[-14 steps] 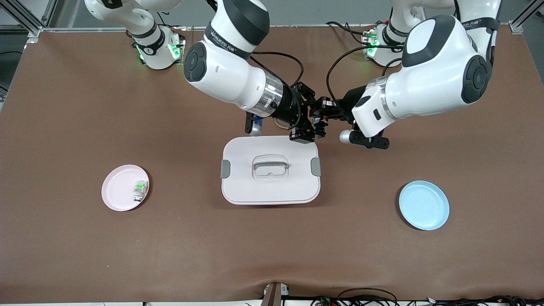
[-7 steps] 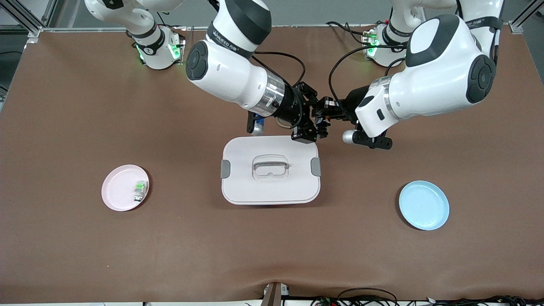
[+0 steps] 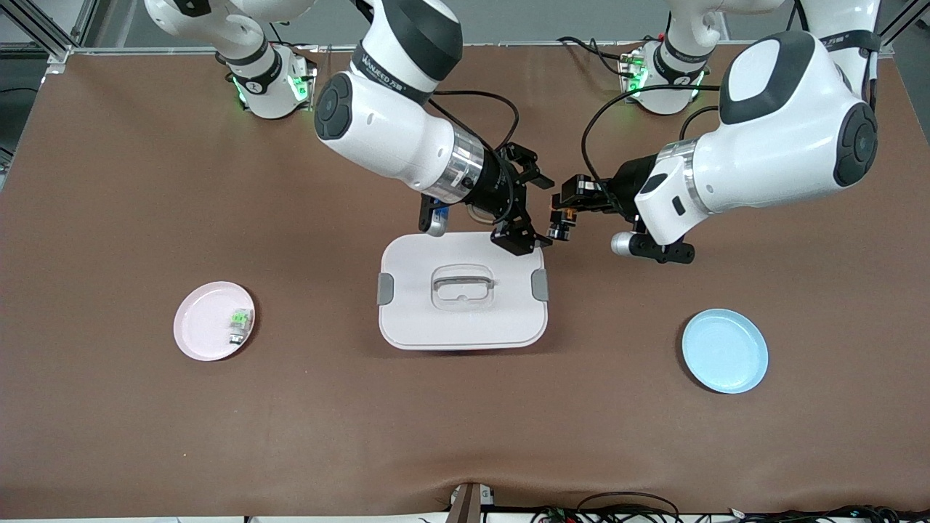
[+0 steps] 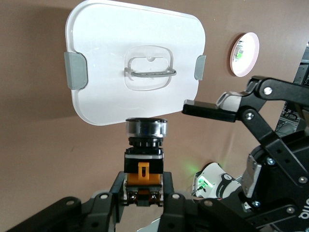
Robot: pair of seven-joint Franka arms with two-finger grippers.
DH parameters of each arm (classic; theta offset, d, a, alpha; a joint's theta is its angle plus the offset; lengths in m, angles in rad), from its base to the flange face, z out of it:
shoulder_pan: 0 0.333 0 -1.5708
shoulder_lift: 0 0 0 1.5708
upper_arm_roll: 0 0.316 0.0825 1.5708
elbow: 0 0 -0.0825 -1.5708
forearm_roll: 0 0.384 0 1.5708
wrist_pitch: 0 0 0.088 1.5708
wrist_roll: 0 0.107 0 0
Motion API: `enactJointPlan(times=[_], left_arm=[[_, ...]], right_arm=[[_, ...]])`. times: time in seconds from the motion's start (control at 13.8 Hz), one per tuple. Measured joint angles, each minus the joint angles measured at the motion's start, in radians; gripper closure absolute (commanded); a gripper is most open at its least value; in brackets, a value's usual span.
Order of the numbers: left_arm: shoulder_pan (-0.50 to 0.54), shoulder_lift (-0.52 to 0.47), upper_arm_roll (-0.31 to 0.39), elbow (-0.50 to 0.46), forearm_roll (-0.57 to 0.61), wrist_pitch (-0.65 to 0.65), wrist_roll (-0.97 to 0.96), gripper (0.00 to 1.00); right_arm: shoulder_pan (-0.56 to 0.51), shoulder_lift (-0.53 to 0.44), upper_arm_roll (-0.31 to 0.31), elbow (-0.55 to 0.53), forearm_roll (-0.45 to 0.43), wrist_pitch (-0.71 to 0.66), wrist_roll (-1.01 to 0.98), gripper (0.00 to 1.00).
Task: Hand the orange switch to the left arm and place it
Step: 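Open the right gripper while the left gripper carries the switch away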
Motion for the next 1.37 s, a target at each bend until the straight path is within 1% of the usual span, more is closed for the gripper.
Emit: enactJointPlan(times=[0.14,0.29,0.36,0.51,0.65,0.8,0.94,1.16,1.23,1.37], left_arm=[[0.0,0.0,0.0,0.0,0.004,0.0,0.0,1.0],[0.002,0.0,0.0,0.0,0.047,0.0,0.0,1.0],[0.004,0.0,0.0,0.0,0.068,0.0,0.0,1.0],[0.008,0.0,0.001,0.0,0.111,0.0,0.0,1.0],[0.021,0.0,0.002,0.0,0.156,0.0,0.0,1.0],[0.04,0.0,0.003,-0.004,0.203,-0.001,0.0,1.0],[0.065,0.002,0.005,-0.012,0.256,-0.002,0.01,1.0],[0.109,0.018,0.007,-0.021,0.356,-0.002,0.091,1.0],[0.124,0.029,0.008,-0.023,0.393,-0.002,0.124,1.0],[0.15,0.054,0.009,-0.025,0.47,0.002,0.182,1.0]], right_arm=[[0.0,0.0,0.0,0.0,0.0,0.0,-0.002,0.0],[0.0,0.0,-0.002,0.0,-0.002,-0.002,-0.011,0.0],[-0.003,0.0,-0.004,0.002,-0.006,-0.016,-0.029,0.0],[-0.017,-0.002,-0.012,0.009,-0.017,-0.092,-0.118,0.0],[-0.04,-0.009,-0.015,0.021,-0.034,-0.166,-0.247,0.0],[-0.064,-0.03,-0.015,0.03,-0.073,-0.241,-0.394,0.0],[-0.082,-0.047,-0.015,0.03,-0.13,-0.328,-0.553,0.0],[-0.098,-0.062,-0.015,0.03,-0.23,-0.421,-0.822,0.0],[-0.106,-0.065,-0.015,0.03,-0.27,-0.444,-0.939,0.0],[-0.137,-0.074,-0.017,0.031,-0.317,-0.528,-1.166,0.0]])
